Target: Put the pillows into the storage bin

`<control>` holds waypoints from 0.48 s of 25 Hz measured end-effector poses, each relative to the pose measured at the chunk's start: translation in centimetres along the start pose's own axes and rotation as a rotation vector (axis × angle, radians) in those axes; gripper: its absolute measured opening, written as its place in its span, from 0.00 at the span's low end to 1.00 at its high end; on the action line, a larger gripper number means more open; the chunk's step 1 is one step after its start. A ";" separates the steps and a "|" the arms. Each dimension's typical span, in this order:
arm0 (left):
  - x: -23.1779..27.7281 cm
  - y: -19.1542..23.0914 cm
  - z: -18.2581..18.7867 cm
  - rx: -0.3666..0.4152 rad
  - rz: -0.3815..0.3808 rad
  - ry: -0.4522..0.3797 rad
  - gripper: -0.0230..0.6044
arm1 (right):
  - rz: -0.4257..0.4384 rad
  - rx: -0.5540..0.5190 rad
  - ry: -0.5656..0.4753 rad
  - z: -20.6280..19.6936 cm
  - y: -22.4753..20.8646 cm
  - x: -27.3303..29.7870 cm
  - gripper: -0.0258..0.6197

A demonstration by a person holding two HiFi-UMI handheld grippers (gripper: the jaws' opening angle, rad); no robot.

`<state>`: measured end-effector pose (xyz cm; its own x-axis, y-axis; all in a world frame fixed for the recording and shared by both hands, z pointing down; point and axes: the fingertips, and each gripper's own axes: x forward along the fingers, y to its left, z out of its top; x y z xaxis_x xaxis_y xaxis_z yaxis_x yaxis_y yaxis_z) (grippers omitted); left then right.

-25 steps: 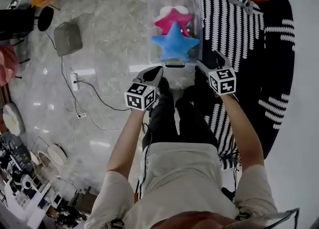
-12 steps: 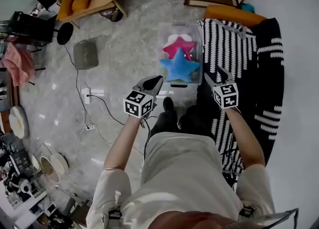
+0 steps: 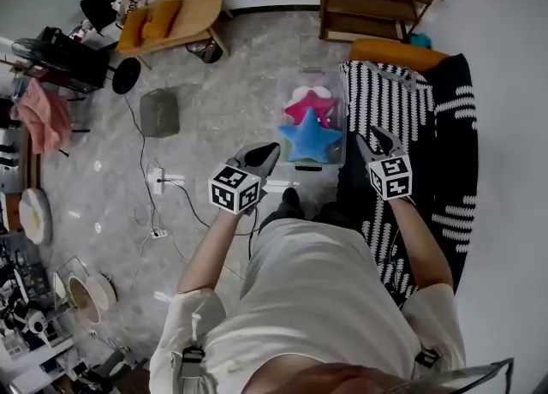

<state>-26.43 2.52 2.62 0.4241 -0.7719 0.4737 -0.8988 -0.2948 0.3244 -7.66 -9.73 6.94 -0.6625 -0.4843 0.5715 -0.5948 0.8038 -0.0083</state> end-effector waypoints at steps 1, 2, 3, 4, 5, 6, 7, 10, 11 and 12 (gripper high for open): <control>-0.3 -0.3 0.6 0.002 0.001 -0.007 0.07 | 0.003 -0.007 -0.018 0.7 0.1 -0.6 0.27; -0.5 -0.5 1.2 0.003 0.003 -0.016 0.07 | 0.006 -0.013 -0.036 1.4 0.1 -1.2 0.24; -0.8 -0.6 2.0 0.003 0.006 -0.027 0.07 | 0.010 -0.016 -0.054 2.3 0.2 -1.8 0.22; -1.2 -0.7 2.8 0.002 0.009 -0.041 0.07 | 0.014 -0.016 -0.069 3.1 0.4 -2.4 0.22; -1.6 -0.9 3.6 0.001 0.010 -0.055 0.07 | 0.019 -0.014 -0.082 3.9 0.6 -3.0 0.21; -2.0 -1.1 4.3 -0.001 0.010 -0.068 0.07 | 0.025 -0.012 -0.093 4.6 0.8 -3.7 0.20; -2.3 -1.3 5.0 -0.001 0.009 -0.078 0.07 | 0.028 -0.011 -0.105 5.2 1.0 -4.4 0.19; -2.7 -2.1 6.6 0.010 -0.003 -0.088 0.07 | 0.029 -0.020 -0.144 7.1 1.2 -6.2 0.19; -2.6 -2.4 7.1 0.020 -0.009 -0.095 0.07 | 0.031 -0.023 -0.157 7.5 1.2 -6.7 0.19; -2.6 -2.7 7.5 0.032 -0.012 -0.105 0.07 | 0.033 -0.026 -0.168 7.8 1.2 -7.1 0.18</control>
<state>-25.95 1.10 -5.65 0.4222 -0.8224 0.3813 -0.8977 -0.3209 0.3020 -7.21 -8.02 -3.58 -0.7492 -0.5070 0.4263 -0.5613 0.8276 -0.0023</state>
